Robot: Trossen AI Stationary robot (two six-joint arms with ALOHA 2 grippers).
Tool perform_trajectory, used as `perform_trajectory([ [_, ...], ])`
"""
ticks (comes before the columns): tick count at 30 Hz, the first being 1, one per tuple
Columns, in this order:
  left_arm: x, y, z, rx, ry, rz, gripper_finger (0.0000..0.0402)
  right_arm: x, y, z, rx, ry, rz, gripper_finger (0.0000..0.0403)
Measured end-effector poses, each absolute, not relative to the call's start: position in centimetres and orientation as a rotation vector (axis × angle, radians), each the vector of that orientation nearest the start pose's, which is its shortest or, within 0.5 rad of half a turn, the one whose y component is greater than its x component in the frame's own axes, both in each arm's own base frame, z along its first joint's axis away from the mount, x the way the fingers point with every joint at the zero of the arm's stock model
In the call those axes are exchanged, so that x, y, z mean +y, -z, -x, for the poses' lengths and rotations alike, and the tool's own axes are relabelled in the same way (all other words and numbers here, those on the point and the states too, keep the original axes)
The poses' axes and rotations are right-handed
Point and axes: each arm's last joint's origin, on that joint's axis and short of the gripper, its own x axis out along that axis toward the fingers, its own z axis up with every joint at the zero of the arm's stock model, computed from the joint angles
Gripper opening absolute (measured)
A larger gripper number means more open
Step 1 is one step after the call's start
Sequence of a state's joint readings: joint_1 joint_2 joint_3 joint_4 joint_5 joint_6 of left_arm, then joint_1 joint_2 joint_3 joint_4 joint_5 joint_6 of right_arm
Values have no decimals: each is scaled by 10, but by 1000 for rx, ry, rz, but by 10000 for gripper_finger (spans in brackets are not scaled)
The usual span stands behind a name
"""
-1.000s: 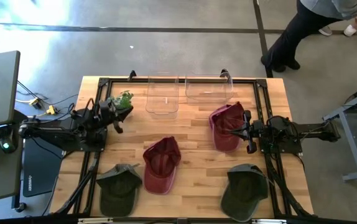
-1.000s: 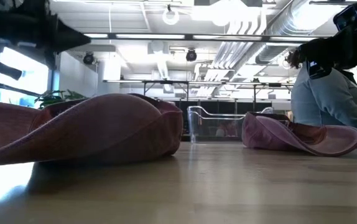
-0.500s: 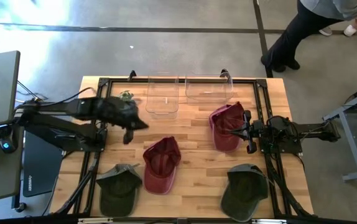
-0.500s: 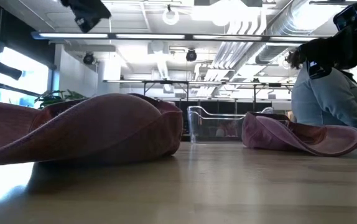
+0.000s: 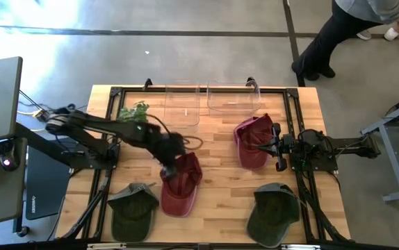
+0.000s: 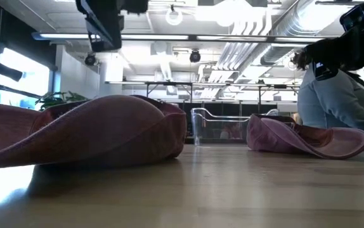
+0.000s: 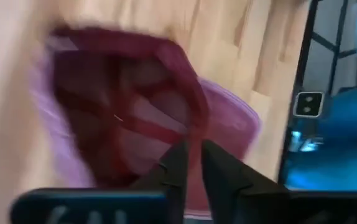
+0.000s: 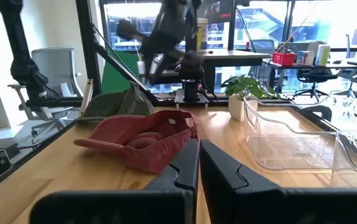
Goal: Pick & Place hat
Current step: Put the left red cap into the right transparent bin
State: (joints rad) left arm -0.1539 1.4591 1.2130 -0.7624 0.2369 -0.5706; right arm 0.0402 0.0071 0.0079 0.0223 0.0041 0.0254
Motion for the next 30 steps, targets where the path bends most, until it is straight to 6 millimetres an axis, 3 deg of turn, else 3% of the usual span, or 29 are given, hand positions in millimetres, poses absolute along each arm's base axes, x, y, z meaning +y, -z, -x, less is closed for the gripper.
perform_trajectory([
  [9,-103,-260,-341,1180,-88,970,219,4,-168,-98,-23,-36,-26,12],
  [12,-119,-246,-353,1224,-171,1057,256,4,-168,-98,-23,-36,-26,12],
  [21,-153,-209,-386,1233,-376,1237,268,4,-168,-98,-21,-35,-26,12],
  [27,-165,-187,-391,1332,-476,1224,268,4,-167,-98,-15,-35,-26,12],
  [30,-164,-183,-384,1378,-561,1173,268,4,-167,-99,-9,-35,-26,12],
])
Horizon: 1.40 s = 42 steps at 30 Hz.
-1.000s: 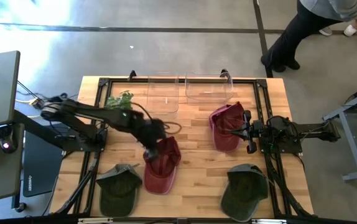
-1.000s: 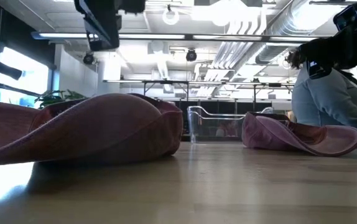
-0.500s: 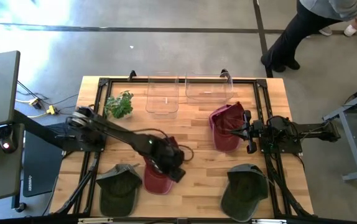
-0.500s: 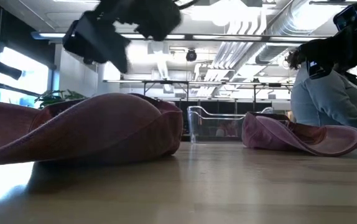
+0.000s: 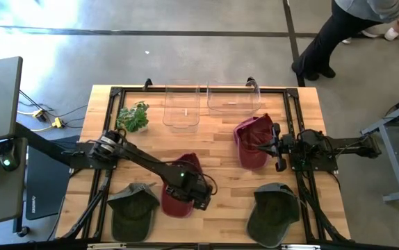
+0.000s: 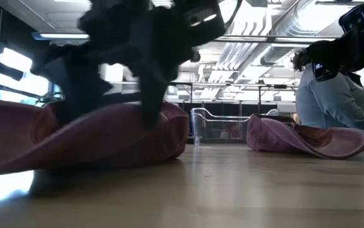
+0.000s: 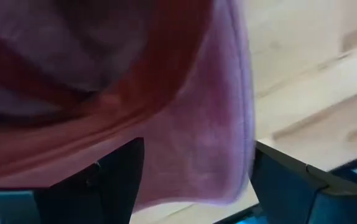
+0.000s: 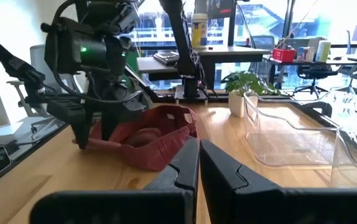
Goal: Pick & Place hat
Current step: Put the left red cap into the right transparent bin
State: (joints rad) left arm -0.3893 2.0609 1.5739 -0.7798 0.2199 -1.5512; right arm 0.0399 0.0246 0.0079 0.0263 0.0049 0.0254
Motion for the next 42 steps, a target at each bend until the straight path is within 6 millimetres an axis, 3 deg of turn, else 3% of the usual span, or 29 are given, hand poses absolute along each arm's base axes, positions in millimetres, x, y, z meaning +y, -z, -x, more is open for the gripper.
perform_trajectory([
  [5,-163,-174,-374,1436,-684,1085,266,4,-166,-99,-2,-35,-25,12],
  [8,-164,-175,-369,1454,-702,1019,244,4,-166,-99,1,-35,-25,12],
  [12,-162,-174,-365,1454,-708,932,180,4,-166,-100,5,-35,-25,12],
  [18,-157,-176,-364,1493,-651,855,34,4,-166,-100,5,-36,-25,12],
  [20,-157,-182,-363,1512,-610,831,14,4,-166,-100,5,-36,-25,12],
  [25,-159,-224,-364,1508,-356,731,9,4,-166,-100,5,-35,-25,12],
  [30,-156,-286,-358,1336,-112,680,4,4,-166,-100,5,-36,-25,12],
  [35,-145,-333,-344,1095,50,644,2,4,-166,-100,5,-36,-25,12],
  [38,-133,-352,-340,956,127,654,1,4,-166,-100,5,-36,-25,12],
  [42,-118,-356,-340,818,190,687,1,4,-166,-100,5,-35,-25,12],
])
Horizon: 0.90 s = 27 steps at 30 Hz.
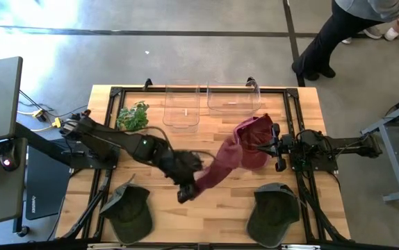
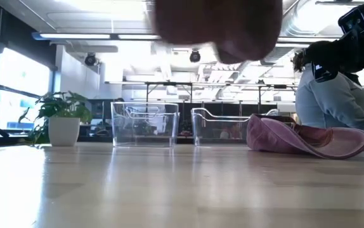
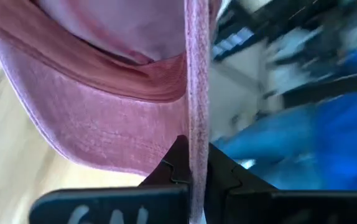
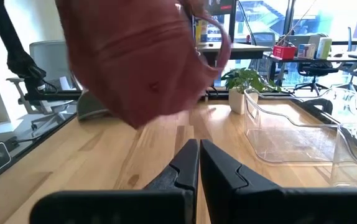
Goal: Pick & Place hat
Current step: Put the left red cap into the right transparent bin
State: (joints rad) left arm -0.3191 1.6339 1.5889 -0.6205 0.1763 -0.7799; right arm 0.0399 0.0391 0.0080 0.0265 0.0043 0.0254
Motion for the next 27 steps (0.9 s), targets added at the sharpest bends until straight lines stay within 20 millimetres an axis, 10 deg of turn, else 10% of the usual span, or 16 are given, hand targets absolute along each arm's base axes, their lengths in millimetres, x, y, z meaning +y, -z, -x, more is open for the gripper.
perform_trajectory([
  [15,-92,-266,-317,192,508,1040,0,3,-167,-100,-2,-11,112,12],
  [22,-89,-242,-290,232,583,1118,0,3,-180,-99,-143,15,97,12],
  [27,-87,-232,-280,316,563,1112,0,1,-219,-86,-541,-73,-402,12],
])
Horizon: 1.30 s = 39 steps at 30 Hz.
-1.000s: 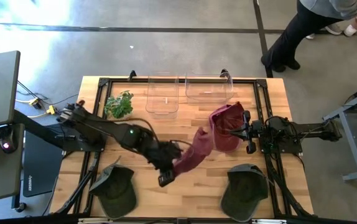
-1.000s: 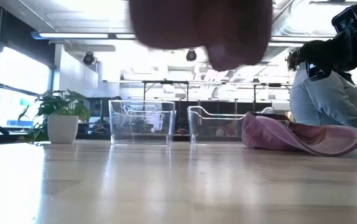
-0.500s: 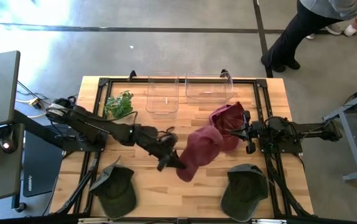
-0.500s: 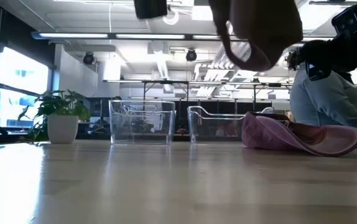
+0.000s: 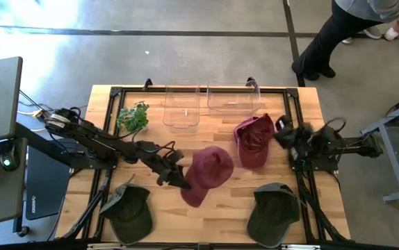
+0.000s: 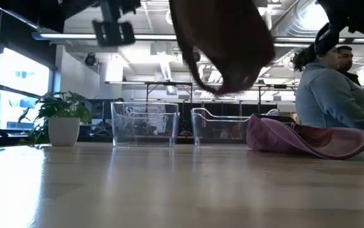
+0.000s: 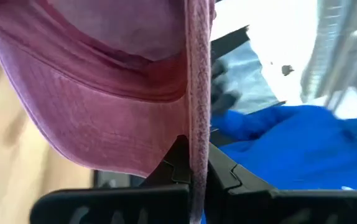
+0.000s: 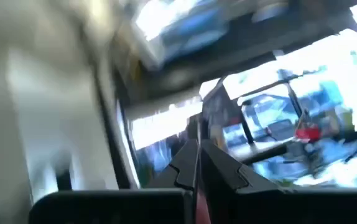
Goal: Pick & Place hat
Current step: Put the left red cap into the right transparent bin
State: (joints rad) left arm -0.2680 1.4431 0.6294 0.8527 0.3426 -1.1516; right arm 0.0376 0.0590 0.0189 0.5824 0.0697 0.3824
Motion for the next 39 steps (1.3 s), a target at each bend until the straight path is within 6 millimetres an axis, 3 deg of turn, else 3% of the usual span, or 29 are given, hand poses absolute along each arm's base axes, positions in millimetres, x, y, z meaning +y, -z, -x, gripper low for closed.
perform_trajectory([
  [3,-86,-232,-279,345,593,1105,0,-2,-231,-82,-632,-42,-678,12],
  [6,-87,-229,-278,416,638,1104,0,-5,-233,-84,-651,33,-767,12],
  [10,-85,-226,-278,471,664,1094,0,-5,-240,-89,-696,-21,-879,12],
  [16,-78,-225,-277,503,657,1060,0,3,-249,-121,-472,-97,-1014,12],
  [22,-68,-227,-273,515,614,1027,0,26,-282,-177,-44,-244,-916,39],
  [29,-53,-240,-268,442,589,991,0,42,-294,-223,440,-309,-782,144],
  [33,-51,-243,-266,428,576,977,0,47,-297,-240,538,-239,-667,201],
  [39,-52,-241,-266,444,563,975,0,77,-309,-256,543,110,-310,212],
])
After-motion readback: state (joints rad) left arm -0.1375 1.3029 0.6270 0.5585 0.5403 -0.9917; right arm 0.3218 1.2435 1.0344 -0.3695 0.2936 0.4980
